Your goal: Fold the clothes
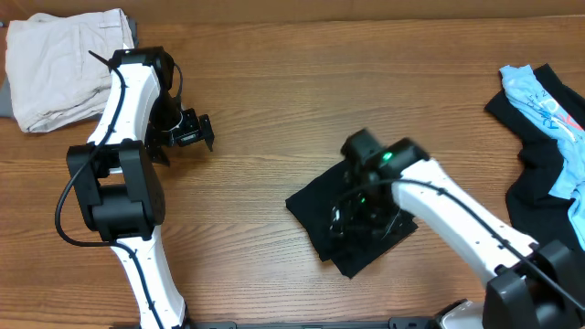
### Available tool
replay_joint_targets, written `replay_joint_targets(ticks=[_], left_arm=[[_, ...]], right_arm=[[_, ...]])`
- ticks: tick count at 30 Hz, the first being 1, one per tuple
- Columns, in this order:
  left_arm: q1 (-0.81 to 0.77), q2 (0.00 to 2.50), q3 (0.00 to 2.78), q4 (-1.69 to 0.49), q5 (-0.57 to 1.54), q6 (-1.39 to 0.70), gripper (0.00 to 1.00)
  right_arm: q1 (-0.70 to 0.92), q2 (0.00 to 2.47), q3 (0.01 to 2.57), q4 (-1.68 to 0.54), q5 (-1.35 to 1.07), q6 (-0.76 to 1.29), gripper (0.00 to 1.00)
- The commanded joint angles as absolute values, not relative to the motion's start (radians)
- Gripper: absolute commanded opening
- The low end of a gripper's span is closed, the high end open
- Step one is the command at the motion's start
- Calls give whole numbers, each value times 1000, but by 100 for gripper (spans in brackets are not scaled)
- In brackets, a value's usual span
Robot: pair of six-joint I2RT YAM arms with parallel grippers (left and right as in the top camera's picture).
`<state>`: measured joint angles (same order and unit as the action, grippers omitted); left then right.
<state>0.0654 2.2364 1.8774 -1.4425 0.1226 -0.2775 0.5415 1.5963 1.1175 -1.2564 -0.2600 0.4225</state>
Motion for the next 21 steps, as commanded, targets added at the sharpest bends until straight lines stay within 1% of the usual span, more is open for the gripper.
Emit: replay_joint_targets(ticks=[1,2,3,5,7,8,9,16,19,20,21], left_arm=[[63,2220,1874,-1444,124,-250,100],[63,2220,1874,-1447,123,-250,100],[63,2220,1874,-1451,123,-249,100],[63,2220,1874,-1459,123,-247,100],[63,2220,1874,-1462,123,-246,100],[63,2220,1874,-1462,123,-247,100],[63,2220,1874,-1462,123,-247,100],[63,2220,1874,-1463,124,-247,100],[63,2220,1874,-1464,124,-247,100],[63,2220,1874,-1465,124,-247,100],[63,2220,1874,-1465,124,-247,100]], right_arm=[[588,1594,1021,-1177,-290,434,92],[596,1594,997,-1158,-290,459,88],[600,1594,976,-1145,-290,488,80],[604,1594,951,-1140,-290,506,60],[607,1594,950,-1148,-286,507,18],[607,1594,950,-1150,-286,511,7],[607,1593,950,-1153,-286,517,4],[608,1593,949,-1262,-286,537,4],[616,1593,921,-1265,-274,553,4],[616,1594,895,-1252,-260,575,5],[616,1594,872,-1240,-244,604,11]])
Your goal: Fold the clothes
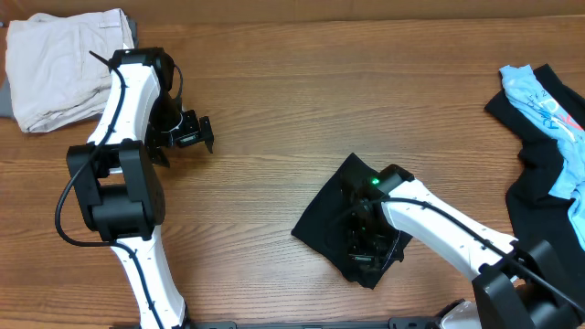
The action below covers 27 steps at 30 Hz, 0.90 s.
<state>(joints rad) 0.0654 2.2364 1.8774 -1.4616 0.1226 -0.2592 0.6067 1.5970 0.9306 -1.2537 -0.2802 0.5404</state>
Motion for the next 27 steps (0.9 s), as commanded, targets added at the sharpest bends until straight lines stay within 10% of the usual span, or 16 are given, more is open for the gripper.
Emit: replay_joint_targets(ticks=[1,9,15,27], left_arm=[[63,2220,1874,-1466,124,-247,100],[63,2220,1874,-1465,124,-247,100],[63,2220,1874,-1466,123,-246,100],[63,2220,1874,-1465,123,-247,100]], right_arm=[[616,1594,845,-1227,-230,641,16],[599,1573,792,-1236,-126,889,8],[588,1498,891,-1283,-29,896,100],[370,1405,1015,-1298,71,795,100]])
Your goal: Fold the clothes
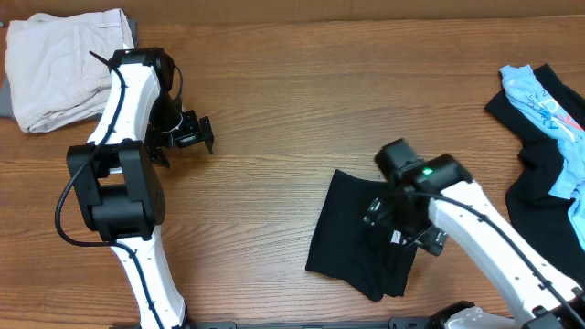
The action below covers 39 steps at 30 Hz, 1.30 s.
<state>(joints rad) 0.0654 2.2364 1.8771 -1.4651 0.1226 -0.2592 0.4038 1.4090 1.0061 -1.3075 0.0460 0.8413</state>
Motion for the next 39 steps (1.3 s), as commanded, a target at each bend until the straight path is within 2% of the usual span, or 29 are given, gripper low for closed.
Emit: replay_joint_targets(ticks=[1,6,8,9,12,14,22,23,27,33,39], left_arm=[[63,2220,1874,-1465,124,-247,100],[63,2220,1874,-1465,124,-247,100],[63,2220,1874,-1465,124,-247,100],[62,2220,1874,-1465,124,-247,100],[59,2220,1874,-1465,124,-247,100],[56,2220,1874,-1463,124,-246,100],[46,2220,1874,-1460,124,-246,100],[45,2220,1874,-1460,124,-246,100],[44,2220,1874,-1459,124,-247,100],[44,2220,1874,-1460,124,-246,100],[44,2220,1874,-1460,124,-247,100]], right_arm=[[355,1406,1004,-1287,61,790,100],[321,1406,920,-1194,-3,781,100],[318,1406,883,-1154,-23,781,96],[318,1406,866,-1139,-28,782,92],[318,1406,811,-1096,-31,785,70],[318,1406,780,-1066,-31,789,65],[317,1406,756,-1042,14,830,32],[317,1406,757,-1040,15,830,24],[317,1406,757,-1041,55,831,4],[264,1404,770,-1055,18,838,4],[226,1402,873,-1198,9,837,4]])
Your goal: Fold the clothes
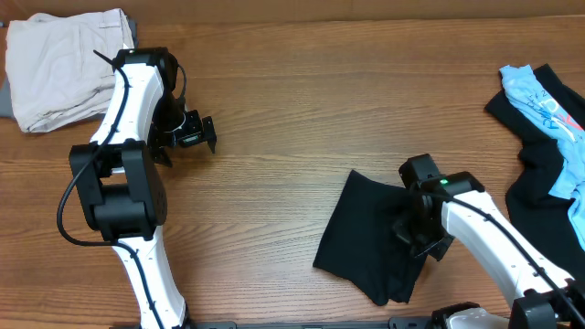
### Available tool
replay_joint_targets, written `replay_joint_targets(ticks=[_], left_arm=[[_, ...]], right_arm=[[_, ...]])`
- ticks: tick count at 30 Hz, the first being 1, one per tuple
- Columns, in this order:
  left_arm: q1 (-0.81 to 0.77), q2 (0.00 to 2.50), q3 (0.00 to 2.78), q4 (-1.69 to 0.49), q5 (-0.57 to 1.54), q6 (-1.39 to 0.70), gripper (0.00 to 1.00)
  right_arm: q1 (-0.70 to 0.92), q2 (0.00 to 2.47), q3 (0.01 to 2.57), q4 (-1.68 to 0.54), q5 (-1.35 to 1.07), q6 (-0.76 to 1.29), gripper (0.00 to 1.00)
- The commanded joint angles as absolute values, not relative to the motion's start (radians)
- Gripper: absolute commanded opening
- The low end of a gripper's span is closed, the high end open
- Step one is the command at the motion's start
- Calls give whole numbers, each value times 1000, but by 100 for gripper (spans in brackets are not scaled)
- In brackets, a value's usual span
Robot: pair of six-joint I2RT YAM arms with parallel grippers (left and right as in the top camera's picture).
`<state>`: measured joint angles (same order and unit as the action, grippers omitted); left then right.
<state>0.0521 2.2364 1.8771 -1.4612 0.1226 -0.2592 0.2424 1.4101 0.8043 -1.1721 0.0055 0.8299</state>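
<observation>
A black garment (366, 236) lies folded into a rough rectangle on the wooden table (292, 100), right of centre near the front. My right gripper (418, 236) is down on its right edge, and its dark fingers blend into the cloth, so the overhead view does not show how they stand. Far from it at the left, my left gripper (203, 135) hangs open and empty above the bare wood.
A folded beige garment (64, 64) lies in the back left corner. A heap with a light blue printed shirt (547, 99) on black clothes (539, 178) lies at the right edge. The left arm's base (119, 196) stands at the front left.
The right gripper has shifted a little to the right, onto the black garment's right edge. The garment has moved slightly right with it. The left arm has barely moved.
The black garment first lay as a diamond with my right gripper on its middle. It was then turned and sat lower under the gripper. Then it lay as an upright rectangle, gripper at its right side. Now it lies slightly further right. The left arm stayed put.
</observation>
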Motion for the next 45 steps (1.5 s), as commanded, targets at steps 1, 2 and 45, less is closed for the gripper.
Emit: replay_joint_targets(ticks=[1,2,45], left_arm=[[44,2220,1874,-1460,124,-247,100],[44,2220,1874,-1460,124,-247,100],[-464,2220,1784,-1335,760,25,100]], right_arm=[[221,1402,883,-1219,9,831,4],[218,1402,883,-1226,9,816,6],[-180,1403,1441,-1393,-85,503,100]])
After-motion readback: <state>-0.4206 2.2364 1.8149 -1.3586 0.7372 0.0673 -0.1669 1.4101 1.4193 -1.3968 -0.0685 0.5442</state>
